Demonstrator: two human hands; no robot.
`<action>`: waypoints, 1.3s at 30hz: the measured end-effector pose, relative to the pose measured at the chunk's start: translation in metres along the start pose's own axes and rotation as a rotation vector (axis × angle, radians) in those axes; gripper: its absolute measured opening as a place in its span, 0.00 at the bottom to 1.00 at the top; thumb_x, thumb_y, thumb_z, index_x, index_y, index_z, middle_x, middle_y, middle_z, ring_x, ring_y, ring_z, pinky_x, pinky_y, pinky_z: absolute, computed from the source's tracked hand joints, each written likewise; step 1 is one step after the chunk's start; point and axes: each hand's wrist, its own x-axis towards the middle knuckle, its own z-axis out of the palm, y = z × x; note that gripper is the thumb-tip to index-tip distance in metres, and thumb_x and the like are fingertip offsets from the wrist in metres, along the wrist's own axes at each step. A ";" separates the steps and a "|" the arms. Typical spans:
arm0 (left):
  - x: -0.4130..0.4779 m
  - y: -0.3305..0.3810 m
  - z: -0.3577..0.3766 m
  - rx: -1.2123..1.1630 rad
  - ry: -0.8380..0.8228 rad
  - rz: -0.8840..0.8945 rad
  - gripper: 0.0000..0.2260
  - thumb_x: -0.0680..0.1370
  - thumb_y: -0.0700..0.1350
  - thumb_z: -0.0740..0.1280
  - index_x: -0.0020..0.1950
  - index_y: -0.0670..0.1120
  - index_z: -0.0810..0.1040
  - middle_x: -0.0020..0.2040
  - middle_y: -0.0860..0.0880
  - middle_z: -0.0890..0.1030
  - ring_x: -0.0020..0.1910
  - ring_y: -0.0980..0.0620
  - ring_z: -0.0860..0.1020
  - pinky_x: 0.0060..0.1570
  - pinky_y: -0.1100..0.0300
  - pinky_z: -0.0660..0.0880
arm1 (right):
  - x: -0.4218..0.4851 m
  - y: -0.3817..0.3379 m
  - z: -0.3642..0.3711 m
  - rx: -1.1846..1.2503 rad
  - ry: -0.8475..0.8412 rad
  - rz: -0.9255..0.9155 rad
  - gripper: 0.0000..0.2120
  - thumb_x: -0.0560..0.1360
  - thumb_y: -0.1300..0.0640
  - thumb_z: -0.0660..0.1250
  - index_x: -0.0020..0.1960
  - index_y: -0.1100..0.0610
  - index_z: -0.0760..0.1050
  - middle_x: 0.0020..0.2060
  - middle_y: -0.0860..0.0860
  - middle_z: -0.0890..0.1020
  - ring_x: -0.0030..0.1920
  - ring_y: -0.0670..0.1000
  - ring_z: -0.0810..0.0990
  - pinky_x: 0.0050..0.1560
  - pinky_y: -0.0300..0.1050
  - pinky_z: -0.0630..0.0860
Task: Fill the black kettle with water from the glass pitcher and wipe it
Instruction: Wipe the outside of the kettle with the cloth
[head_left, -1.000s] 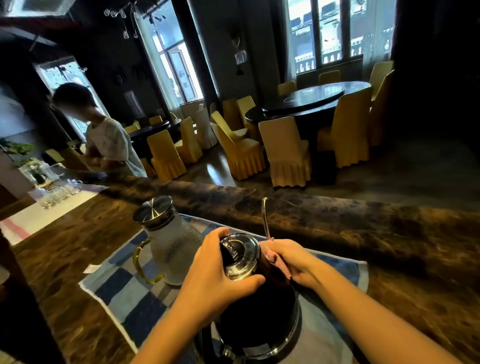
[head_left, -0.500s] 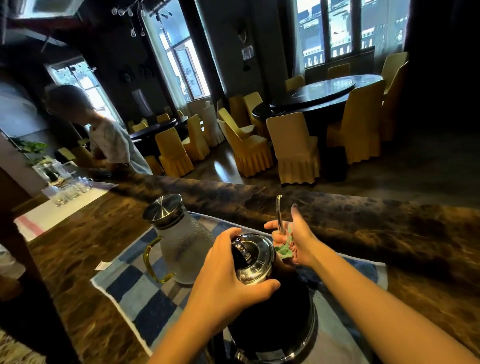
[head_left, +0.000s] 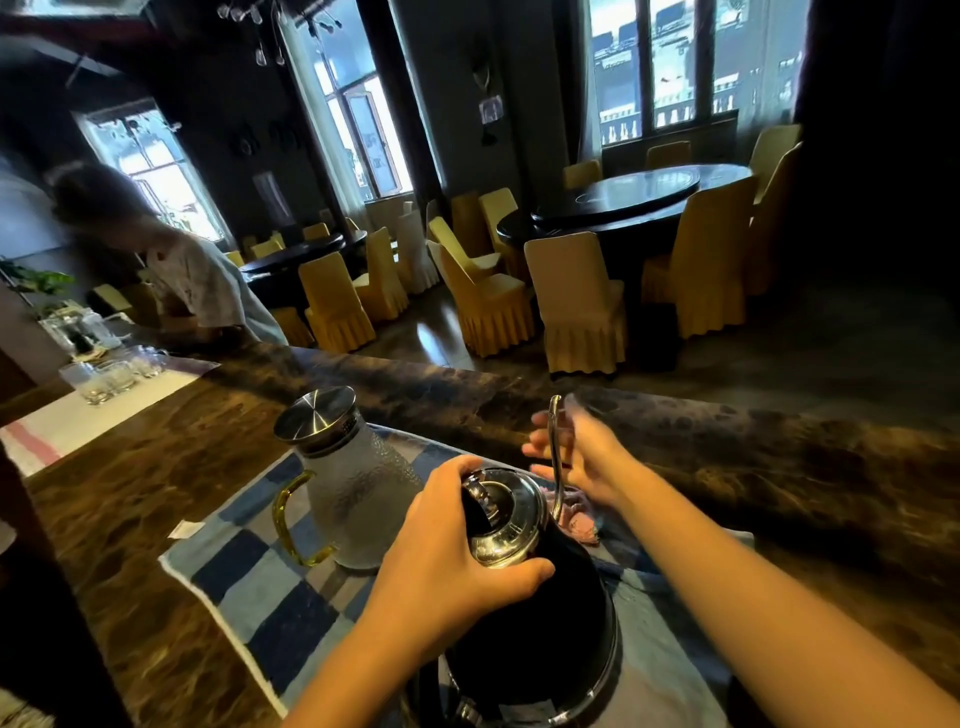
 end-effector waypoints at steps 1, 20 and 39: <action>0.000 0.000 0.000 0.000 0.003 0.001 0.33 0.55 0.66 0.71 0.56 0.69 0.60 0.57 0.68 0.68 0.61 0.63 0.69 0.59 0.64 0.71 | 0.000 0.006 -0.005 -0.220 0.047 -0.091 0.15 0.83 0.58 0.52 0.43 0.59 0.74 0.36 0.55 0.77 0.39 0.53 0.78 0.46 0.47 0.76; 0.000 -0.002 0.001 0.017 -0.007 -0.012 0.39 0.55 0.66 0.71 0.62 0.63 0.59 0.59 0.64 0.69 0.62 0.60 0.70 0.62 0.60 0.72 | -0.031 0.027 -0.046 -0.144 0.177 -0.215 0.03 0.75 0.65 0.65 0.47 0.58 0.74 0.37 0.54 0.80 0.37 0.51 0.79 0.39 0.42 0.77; 0.001 -0.002 0.000 0.016 -0.002 -0.007 0.39 0.55 0.66 0.70 0.63 0.63 0.60 0.58 0.66 0.69 0.61 0.62 0.70 0.58 0.66 0.70 | -0.030 0.058 -0.027 -0.334 -0.006 -0.080 0.09 0.73 0.66 0.69 0.53 0.61 0.81 0.41 0.54 0.85 0.41 0.48 0.83 0.40 0.37 0.78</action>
